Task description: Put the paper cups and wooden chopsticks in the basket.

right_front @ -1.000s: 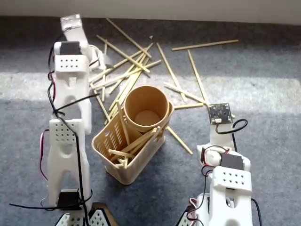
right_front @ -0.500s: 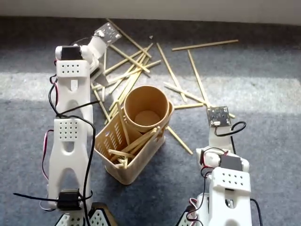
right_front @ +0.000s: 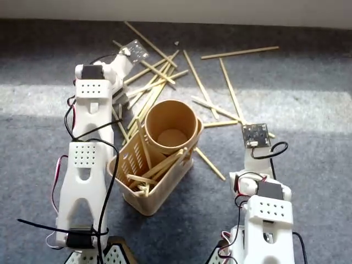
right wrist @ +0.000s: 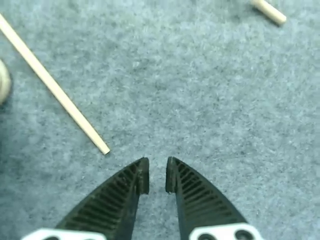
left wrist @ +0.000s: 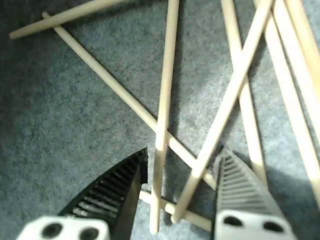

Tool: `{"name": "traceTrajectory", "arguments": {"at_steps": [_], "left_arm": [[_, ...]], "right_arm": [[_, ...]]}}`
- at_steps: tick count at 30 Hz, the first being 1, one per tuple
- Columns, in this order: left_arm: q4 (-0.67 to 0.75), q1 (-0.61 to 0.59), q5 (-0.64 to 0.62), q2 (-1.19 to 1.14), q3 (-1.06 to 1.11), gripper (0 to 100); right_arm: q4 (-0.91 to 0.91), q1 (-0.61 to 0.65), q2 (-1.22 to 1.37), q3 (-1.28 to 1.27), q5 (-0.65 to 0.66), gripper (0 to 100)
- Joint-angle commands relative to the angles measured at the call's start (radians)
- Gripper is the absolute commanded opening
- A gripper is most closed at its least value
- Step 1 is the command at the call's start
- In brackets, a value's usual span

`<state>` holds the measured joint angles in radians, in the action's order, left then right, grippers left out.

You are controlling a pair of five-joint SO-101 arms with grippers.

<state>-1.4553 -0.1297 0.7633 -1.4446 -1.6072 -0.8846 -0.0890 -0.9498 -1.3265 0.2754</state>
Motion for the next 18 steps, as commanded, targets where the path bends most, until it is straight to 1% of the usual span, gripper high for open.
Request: {"name": "traceTrajectory", "arguments": {"at_steps": [1,2,8,13,15,18], "left_arm": [[0.008,-0.001,0.002,-0.004,-0.054,2],[-0.014,-0.005,0.002,-0.001,-0.056,0],[-0.167,-0.09,0.0,0.145,-0.056,0],[-0.33,-0.165,-0.043,0.248,-0.053,0],[-0.331,-0.209,-0.084,0.259,-0.015,0],[-0.331,-0.272,-0.092,0.262,0.059,0]], "right_arm": [[0.016,0.01,-0.012,0.005,0.014,7.3],[0.016,0.01,-0.012,0.005,0.014,7.3],[0.018,0.01,-0.012,0.005,0.014,7.3],[0.018,0.01,-0.012,0.005,0.014,7.3],[0.018,0.01,-0.012,0.005,0.014,7.3],[0.018,0.012,-0.01,0.005,0.011,7.3]]}}
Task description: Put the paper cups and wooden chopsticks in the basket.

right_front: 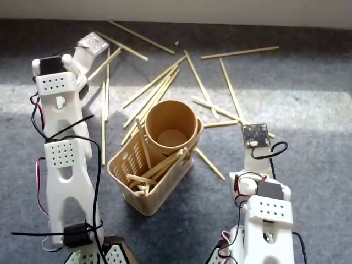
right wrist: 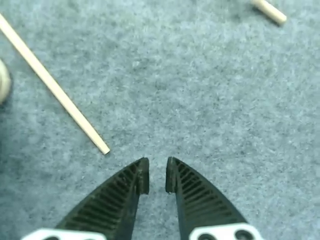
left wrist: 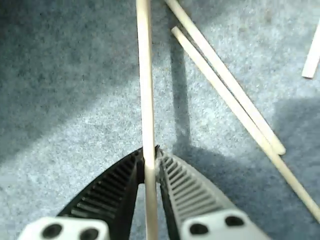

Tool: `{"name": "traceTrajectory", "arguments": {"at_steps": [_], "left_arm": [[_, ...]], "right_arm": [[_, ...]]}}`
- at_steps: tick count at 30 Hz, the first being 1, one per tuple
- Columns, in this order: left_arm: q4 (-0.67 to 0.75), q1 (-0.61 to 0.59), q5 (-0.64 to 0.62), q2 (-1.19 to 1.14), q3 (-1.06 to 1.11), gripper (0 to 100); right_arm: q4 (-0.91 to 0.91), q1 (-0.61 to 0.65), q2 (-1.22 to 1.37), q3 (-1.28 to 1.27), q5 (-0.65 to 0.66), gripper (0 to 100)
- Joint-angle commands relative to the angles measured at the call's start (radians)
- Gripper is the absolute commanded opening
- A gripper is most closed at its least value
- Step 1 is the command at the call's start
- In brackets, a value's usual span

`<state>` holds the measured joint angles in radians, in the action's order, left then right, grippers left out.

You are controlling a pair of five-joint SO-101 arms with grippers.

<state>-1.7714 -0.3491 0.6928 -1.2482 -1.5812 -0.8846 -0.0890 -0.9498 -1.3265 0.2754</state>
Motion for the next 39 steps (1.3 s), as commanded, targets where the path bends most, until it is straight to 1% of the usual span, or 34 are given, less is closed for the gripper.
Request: {"name": "traceTrajectory", "arguments": {"at_steps": [1,7,9,12,15,17,21,23,25,27,31,34,37,39], "left_arm": [[-0.015,-0.077,-0.026,0.065,0.058,0],[-0.017,-0.202,-0.028,0.07,0.249,0],[-0.017,-0.225,-0.028,0.104,0.364,0],[-0.017,-0.22,-0.023,0.216,0.57,0],[-0.017,-0.165,-0.021,0.389,0.731,0],[-0.015,-0.101,-0.032,0.512,0.823,0],[-0.014,0.028,-0.203,0.731,1.033,0],[-0.012,0.073,-0.264,0.811,1.145,0],[-0.011,0.097,-0.292,0.872,1.26,0],[0.005,0.101,-0.288,0.921,1.351,0],[0.173,0.042,-0.288,1.05,1.399,0],[0.216,0.048,-0.288,1.193,1.392,0],[0.236,0.116,-0.295,1.383,1.383,0],[0.238,0.199,-0.313,1.52,1.385,0]], "right_arm": [[0.018,0.012,-0.01,0.005,0.011,7.3],[0.018,0.048,-0.01,0.004,0.009,7.3],[0.018,0.048,-0.01,0.004,0.009,7.3],[0.018,0.048,-0.01,0.004,0.009,7.3],[0.018,0.048,-0.01,0.004,0.009,7.3],[0.018,0.048,-0.01,0.004,0.009,7.3],[0.018,0.048,-0.01,0.004,0.009,7.3],[0.018,0.048,-0.01,0.004,0.009,7.3],[0.018,0.048,-0.01,-0.002,0.009,7.3],[0.036,0.048,-0.01,-0.021,0.011,7.3],[0.084,0.048,-0.01,-0.041,0.011,7.3],[0.085,0.048,-0.01,-0.044,0.011,7.3],[0.087,0.048,-0.01,-0.044,0.009,7.3],[0.087,0.048,-0.01,-0.045,0.009,7.3]]}}
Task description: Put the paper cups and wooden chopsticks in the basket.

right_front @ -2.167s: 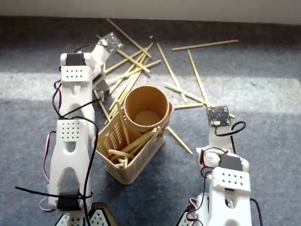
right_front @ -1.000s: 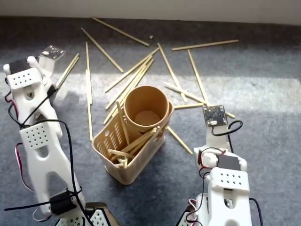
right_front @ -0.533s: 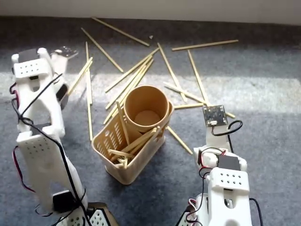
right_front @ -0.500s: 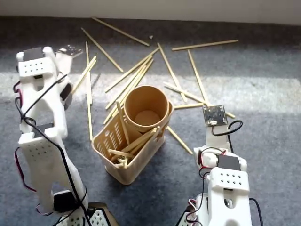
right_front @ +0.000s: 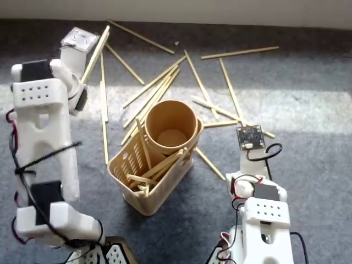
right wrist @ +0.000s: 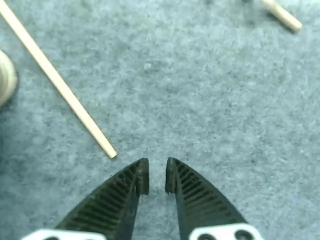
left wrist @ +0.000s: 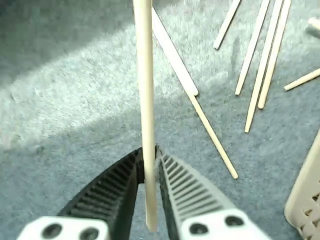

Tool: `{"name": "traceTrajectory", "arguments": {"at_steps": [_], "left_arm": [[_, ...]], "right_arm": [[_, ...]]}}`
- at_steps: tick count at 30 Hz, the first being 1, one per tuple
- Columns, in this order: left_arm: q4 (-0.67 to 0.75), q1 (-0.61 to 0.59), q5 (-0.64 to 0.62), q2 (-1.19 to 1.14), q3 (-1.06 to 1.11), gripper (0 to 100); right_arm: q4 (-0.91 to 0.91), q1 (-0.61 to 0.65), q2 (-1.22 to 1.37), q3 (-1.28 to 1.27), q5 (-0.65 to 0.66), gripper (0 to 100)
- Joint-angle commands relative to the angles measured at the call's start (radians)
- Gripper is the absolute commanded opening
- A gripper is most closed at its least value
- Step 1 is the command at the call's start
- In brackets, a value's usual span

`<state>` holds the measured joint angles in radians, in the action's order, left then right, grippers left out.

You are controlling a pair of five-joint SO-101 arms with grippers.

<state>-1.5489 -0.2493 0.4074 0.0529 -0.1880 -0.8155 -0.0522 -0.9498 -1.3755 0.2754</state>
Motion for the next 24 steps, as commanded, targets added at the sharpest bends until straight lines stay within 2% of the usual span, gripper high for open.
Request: {"name": "traceTrajectory", "arguments": {"at_steps": [1,4,8,18,24], "left_arm": [[0.014,0.147,-0.052,0.283,-0.007,0],[0.012,0.289,-0.129,0.456,0.027,0],[0.021,0.406,-0.215,0.644,0.148,0],[0.181,0.588,-0.272,1.047,0.549,0],[0.18,0.67,-0.273,1.156,0.602,0]], "right_arm": [[0.018,0.012,-0.01,0.004,0.009,7.3],[0.019,0.012,-0.01,0.001,0.009,7.3],[0.019,0.012,-0.01,0.001,0.009,7.3],[0.019,0.012,-0.01,0.001,0.008,7.3],[0.021,0.012,-0.01,0.001,0.008,7.3]]}}
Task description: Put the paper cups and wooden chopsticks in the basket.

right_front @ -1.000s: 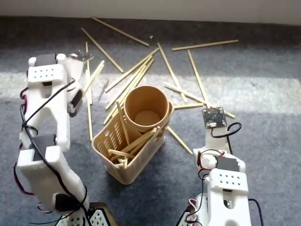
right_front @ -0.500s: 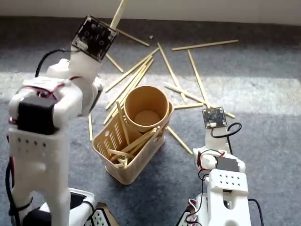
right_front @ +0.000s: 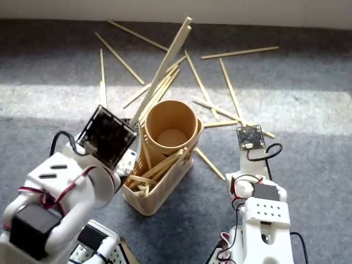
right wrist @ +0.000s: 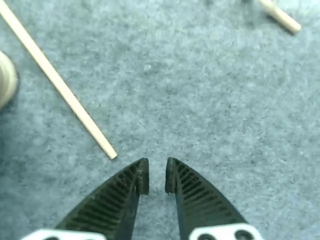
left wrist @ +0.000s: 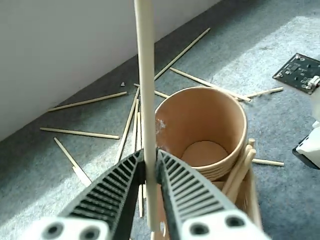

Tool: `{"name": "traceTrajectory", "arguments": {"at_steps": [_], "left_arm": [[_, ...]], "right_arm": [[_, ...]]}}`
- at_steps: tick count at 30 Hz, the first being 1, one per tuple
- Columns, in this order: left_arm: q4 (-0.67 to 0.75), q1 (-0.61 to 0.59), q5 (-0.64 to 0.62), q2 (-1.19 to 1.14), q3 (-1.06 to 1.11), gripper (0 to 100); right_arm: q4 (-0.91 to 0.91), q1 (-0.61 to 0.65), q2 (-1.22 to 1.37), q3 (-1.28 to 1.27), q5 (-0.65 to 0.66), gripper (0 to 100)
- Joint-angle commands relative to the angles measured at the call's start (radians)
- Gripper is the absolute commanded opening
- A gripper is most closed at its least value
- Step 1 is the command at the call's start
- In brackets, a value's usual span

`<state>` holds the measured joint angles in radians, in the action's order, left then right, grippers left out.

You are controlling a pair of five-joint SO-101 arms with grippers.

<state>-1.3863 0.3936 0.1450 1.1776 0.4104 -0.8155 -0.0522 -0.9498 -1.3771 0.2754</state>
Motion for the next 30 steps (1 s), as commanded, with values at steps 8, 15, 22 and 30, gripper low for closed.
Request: {"name": "traceTrajectory", "arguments": {"at_steps": [8,15,22,30], "left_arm": [[0.025,0.107,-0.078,0.041,0.11,0],[0.126,0.101,-0.075,0.038,0.309,2],[0.132,0.099,-0.075,0.044,0.294,24],[0.095,0.097,-0.054,0.044,0.13,24]], "right_arm": [[0.09,0.012,-0.01,-0.039,0.008,7.3],[0.136,0.012,-0.01,-0.05,-0.005,7.3],[0.168,0.012,-0.01,-0.084,-0.041,7.3],[0.17,0.012,-0.01,-0.085,-0.041,7.3]]}}
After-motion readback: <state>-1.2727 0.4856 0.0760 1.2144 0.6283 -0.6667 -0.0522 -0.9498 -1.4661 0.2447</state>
